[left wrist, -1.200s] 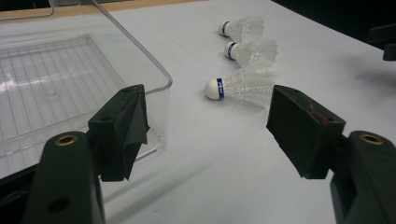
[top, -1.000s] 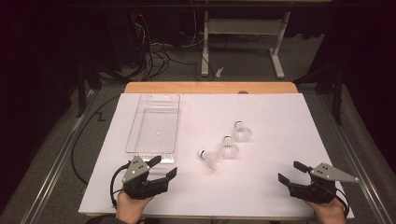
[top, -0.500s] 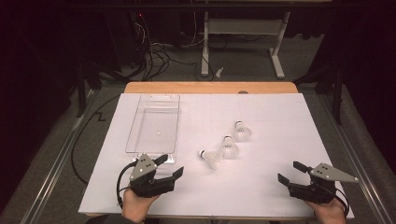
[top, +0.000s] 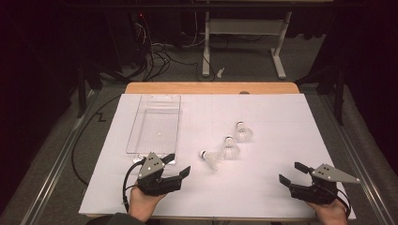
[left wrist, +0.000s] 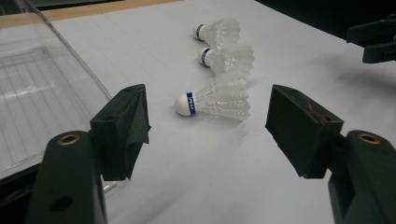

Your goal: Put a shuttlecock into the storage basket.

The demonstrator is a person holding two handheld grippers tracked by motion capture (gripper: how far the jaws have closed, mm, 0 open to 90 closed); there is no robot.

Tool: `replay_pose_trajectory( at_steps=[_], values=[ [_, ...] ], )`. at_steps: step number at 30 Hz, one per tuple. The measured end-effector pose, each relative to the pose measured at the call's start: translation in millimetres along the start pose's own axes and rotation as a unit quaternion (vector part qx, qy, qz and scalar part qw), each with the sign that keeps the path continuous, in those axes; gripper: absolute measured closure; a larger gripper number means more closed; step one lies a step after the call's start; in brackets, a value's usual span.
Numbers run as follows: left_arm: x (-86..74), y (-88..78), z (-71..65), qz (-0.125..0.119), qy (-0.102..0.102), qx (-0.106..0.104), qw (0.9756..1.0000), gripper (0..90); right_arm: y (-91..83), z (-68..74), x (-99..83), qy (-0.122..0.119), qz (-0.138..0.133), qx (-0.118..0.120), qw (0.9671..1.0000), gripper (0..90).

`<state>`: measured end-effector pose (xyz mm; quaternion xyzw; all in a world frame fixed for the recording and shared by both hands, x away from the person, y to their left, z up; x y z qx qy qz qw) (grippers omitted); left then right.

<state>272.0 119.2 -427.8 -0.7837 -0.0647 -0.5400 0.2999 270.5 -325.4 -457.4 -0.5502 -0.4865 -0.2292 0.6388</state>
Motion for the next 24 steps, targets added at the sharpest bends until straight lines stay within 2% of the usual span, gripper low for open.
replay_pose_trajectory(
  at_steps=[24],
  values=[
    [6.6,17.1,-0.5,0.008,0.001,-0.012,0.9999,31.1,0.2,0.2,0.0,-0.001,0.000,0.001,1.0000,22.7]
  ],
)
Point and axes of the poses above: each handheld gripper's, and its own axes: y roughly forward along the jaws, x roughly out of its top, z roughly to its left, the point moved 2 cm from there along y, roughly forward along the jaws, and after that the axes turned 14 degrees about -x, right-handed, at the moved point
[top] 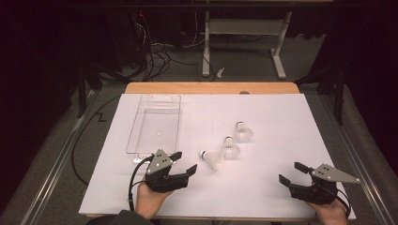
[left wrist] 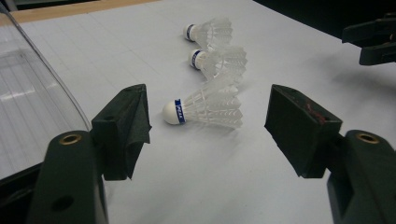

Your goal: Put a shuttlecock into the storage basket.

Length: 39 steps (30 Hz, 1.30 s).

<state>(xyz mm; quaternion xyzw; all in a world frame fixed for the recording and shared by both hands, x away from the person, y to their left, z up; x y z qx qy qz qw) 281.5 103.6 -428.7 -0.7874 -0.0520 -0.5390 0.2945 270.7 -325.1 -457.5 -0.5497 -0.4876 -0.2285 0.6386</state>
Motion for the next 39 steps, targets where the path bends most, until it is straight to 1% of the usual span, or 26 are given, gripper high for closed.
replay_pose_trajectory(
  at_steps=[4,10,24,33,39],
  values=[
    [1.1,1.7,-0.2,0.000,-0.002,-0.002,1.0000,31.2,0.1,0.0,0.0,0.000,0.000,0.000,1.0000,22.7],
    [3.8,8.4,-2.2,0.003,-0.001,-0.010,0.9999,31.3,0.1,0.1,0.0,0.000,0.000,0.001,1.0000,22.7],
    [8.7,21.8,-3.5,0.008,-0.002,-0.019,0.9998,31.4,0.2,0.2,0.0,-0.001,0.000,0.002,1.0000,22.7],
    [11.8,29.6,-2.2,0.006,-0.008,-0.025,0.9996,31.6,0.3,0.1,-0.1,-0.001,0.000,0.002,1.0000,22.6],
    [14.6,36.3,-3.6,0.005,-0.006,-0.030,0.9995,32.3,0.1,0.2,-0.1,-0.001,-0.001,0.002,1.0000,22.6]
  ],
)
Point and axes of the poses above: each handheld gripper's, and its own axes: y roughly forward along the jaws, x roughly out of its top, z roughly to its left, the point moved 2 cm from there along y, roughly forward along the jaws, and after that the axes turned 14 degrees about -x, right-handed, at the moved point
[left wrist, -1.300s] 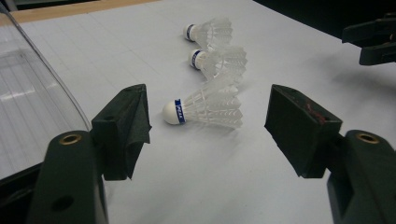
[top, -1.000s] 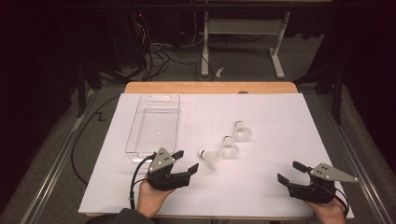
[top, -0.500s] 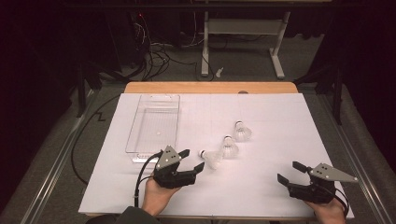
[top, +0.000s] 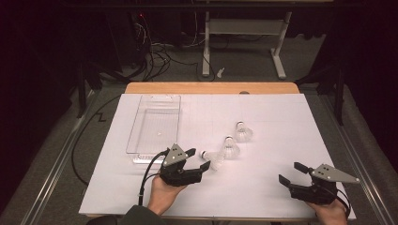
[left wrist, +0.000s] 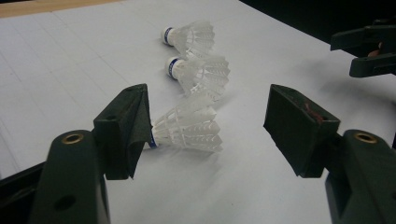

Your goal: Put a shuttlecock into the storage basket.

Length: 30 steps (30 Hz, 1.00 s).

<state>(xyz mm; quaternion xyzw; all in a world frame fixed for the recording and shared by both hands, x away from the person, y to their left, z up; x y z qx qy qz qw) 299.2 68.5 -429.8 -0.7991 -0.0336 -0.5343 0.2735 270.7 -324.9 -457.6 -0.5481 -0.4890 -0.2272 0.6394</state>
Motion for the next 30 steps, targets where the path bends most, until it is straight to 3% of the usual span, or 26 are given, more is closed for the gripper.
replay_pose_trajectory(
  at_steps=[13,30],
  values=[
    [5.3,14.4,-1.2,0.005,0.000,-0.012,0.9999,32.5,0.0,0.3,0.1,-0.001,0.000,0.001,1.0000,22.6],
    [17.3,35.2,-1.6,0.013,0.000,-0.010,0.9999,32.4,-0.1,0.6,0.1,-0.001,0.000,0.002,1.0000,22.6]
  ],
)
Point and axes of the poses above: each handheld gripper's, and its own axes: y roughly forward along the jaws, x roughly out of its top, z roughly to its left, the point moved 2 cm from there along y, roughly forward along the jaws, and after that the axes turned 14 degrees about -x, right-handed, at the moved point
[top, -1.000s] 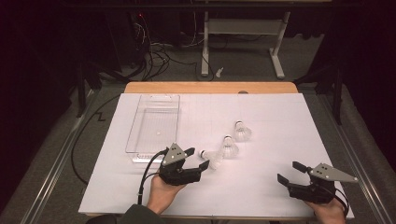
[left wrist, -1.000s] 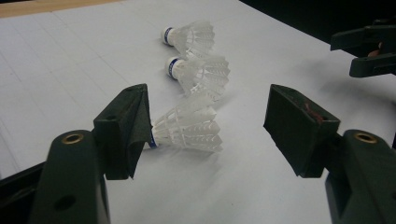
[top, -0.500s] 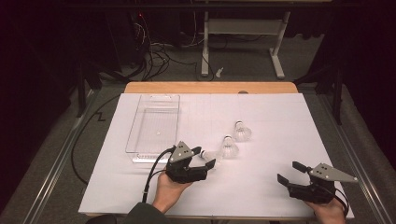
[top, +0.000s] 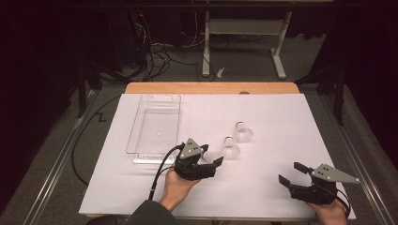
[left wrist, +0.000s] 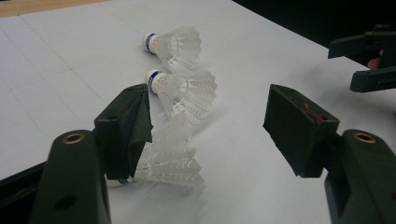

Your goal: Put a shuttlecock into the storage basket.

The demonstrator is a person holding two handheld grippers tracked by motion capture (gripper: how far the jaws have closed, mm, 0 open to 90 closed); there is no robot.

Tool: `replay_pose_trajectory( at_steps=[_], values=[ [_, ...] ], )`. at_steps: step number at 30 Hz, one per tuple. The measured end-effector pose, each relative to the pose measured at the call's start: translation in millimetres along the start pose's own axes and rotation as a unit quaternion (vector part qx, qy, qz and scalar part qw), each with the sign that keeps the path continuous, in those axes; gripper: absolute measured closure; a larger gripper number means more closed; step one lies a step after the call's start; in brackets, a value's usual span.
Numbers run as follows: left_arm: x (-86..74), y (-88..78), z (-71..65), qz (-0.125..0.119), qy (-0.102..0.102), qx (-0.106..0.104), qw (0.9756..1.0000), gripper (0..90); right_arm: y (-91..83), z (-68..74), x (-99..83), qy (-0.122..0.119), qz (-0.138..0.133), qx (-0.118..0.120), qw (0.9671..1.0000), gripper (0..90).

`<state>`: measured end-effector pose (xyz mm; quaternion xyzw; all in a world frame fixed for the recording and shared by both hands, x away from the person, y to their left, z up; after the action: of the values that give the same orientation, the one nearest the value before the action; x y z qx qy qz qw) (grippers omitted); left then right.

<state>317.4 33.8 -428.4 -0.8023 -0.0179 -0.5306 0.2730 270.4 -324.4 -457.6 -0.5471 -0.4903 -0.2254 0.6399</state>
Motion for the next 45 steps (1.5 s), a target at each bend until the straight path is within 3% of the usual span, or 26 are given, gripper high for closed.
replay_pose_trajectory(
  at_steps=[4,12,18,21,23,27,31,45],
  values=[
    [2.3,3.9,1.6,0.004,-0.004,0.003,1.0000,32.4,0.1,-0.1,0.0,0.000,0.000,0.000,1.0000,22.6],
    [7.5,9.6,2.6,0.033,-0.005,0.014,0.9993,34.1,0.0,0.0,0.0,0.000,0.000,0.001,1.0000,22.5],
    [12.3,11.8,4.3,0.071,-0.021,0.016,0.9971,37.4,0.0,-0.1,0.0,0.000,0.000,0.002,1.0000,22.5],
    [13.6,12.7,4.6,0.079,-0.025,0.018,0.9964,38.0,0.0,0.0,0.0,0.000,0.000,0.002,1.0000,22.5],
    [15.7,14.5,4.4,0.093,-0.028,0.023,0.9950,38.3,0.0,0.1,0.1,0.000,0.000,0.002,1.0000,22.5],
    [18.0,19.1,3.3,0.140,-0.030,0.036,0.9890,42.1,0.0,0.2,0.1,-0.001,0.000,0.003,1.0000,22.5],
    [18.8,20.9,2.8,0.154,-0.030,0.027,0.9873,44.3,-0.1,0.2,0.1,-0.001,0.000,0.002,1.0000,22.5],
    [24.1,31.0,5.7,0.206,-0.042,0.042,0.9768,43.4,0.2,0.1,0.0,-0.002,0.000,0.004,1.0000,22.5]
  ],
)
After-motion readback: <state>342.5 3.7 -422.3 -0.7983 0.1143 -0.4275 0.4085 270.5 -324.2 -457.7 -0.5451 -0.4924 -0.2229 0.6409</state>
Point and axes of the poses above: each handheld gripper's, and its own axes: y roughly forward along the jaws, x roughly out of its top, z roughly to its left, the point moved 2 cm from there along y, roughly forward along the jaws, and after that the axes turned 14 degrees about -x, right-handed, at the moved point
